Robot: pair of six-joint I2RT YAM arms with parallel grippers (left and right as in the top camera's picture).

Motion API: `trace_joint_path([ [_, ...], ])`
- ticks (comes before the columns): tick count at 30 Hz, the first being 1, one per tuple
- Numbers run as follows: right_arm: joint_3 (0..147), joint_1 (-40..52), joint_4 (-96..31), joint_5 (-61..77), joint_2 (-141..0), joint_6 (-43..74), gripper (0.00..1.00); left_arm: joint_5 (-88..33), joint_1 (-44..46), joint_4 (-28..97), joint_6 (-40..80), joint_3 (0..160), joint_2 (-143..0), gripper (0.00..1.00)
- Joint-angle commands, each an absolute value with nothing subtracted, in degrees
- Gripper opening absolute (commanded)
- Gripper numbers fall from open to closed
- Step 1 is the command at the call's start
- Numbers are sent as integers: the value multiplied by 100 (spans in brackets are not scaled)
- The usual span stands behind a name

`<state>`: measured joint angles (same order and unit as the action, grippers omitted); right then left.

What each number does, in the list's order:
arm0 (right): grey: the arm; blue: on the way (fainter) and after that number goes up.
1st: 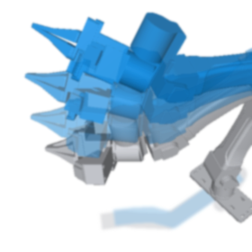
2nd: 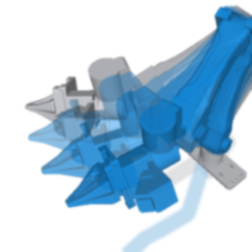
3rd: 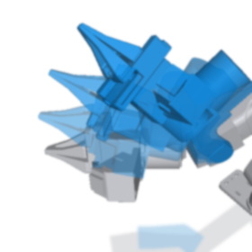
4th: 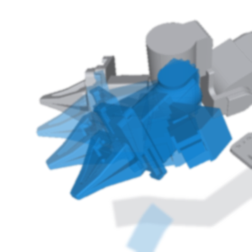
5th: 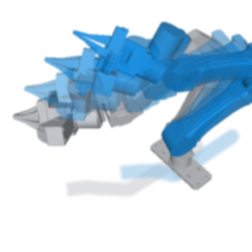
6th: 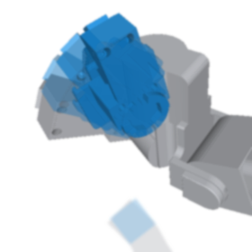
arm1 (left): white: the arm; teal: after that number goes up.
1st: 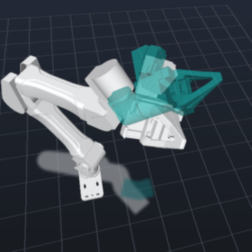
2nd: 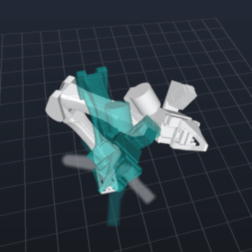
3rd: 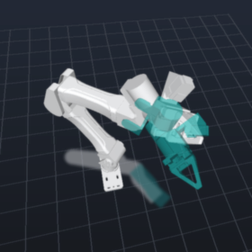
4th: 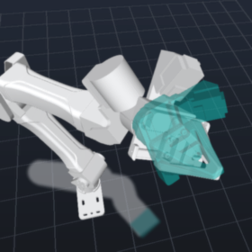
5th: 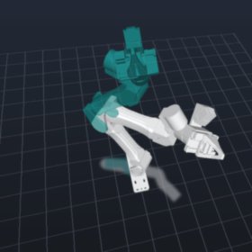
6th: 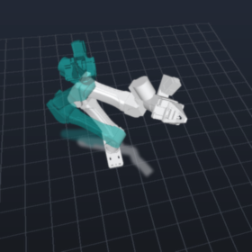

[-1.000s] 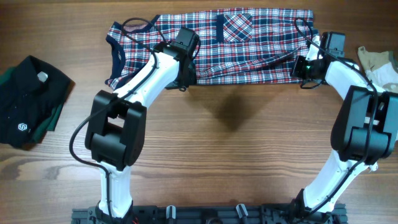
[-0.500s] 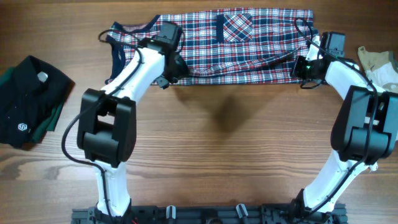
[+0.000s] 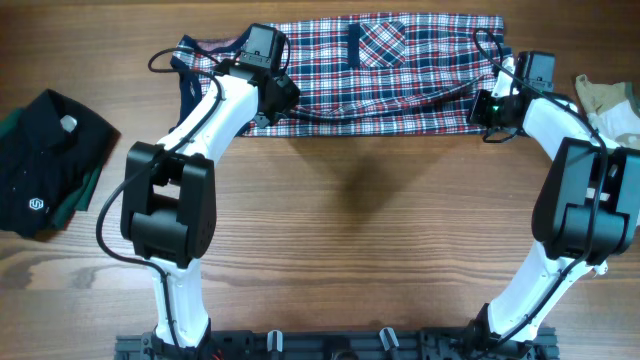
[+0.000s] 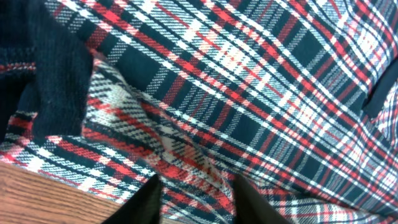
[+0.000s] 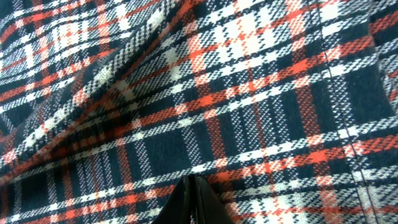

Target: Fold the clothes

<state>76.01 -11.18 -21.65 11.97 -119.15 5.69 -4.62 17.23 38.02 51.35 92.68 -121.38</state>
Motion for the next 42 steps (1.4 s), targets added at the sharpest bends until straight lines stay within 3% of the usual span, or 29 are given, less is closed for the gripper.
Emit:
trace_joint_path([
  [1,7535,-1109,-2298,1116,-12173,462,5,-506,1750,3675,5170,9277,-12162,19],
  [2,7535,-1109,-2296,1116,-12173,462,5,-475,1750,3618,5170,9277,-12162,18],
  [4,7535,-1109,-2294,1114,-12173,460,6,-421,1752,3568,5170,9277,-12162,25],
  [6,7535,-1109,-2290,1114,-12173,460,6,-423,1752,3573,5170,9277,-12162,53],
  [7,7535,-1109,-2274,1114,-12173,460,5,-425,1752,3577,5172,9277,-12164,59],
  [24,7535,-1109,-2187,1111,-12173,451,6,-274,1750,3579,5900,9277,-12411,40],
  [26,7535,-1109,-2187,1111,-12173,454,6,-268,1739,3542,5900,9277,-12414,29],
  [32,7535,-1109,-2174,1090,-12173,451,6,-185,1667,3463,5898,9279,-12462,11],
  [35,7535,-1109,-2178,978,-12173,447,6,-183,1448,3417,5896,9279,-12462,12],
  [38,7535,-1109,-2178,982,-12173,447,6,-183,1223,3284,5872,9279,-12464,21],
  [42,7535,-1109,-2187,980,-12173,449,6,-183,1264,2947,5701,9277,-12484,21],
])
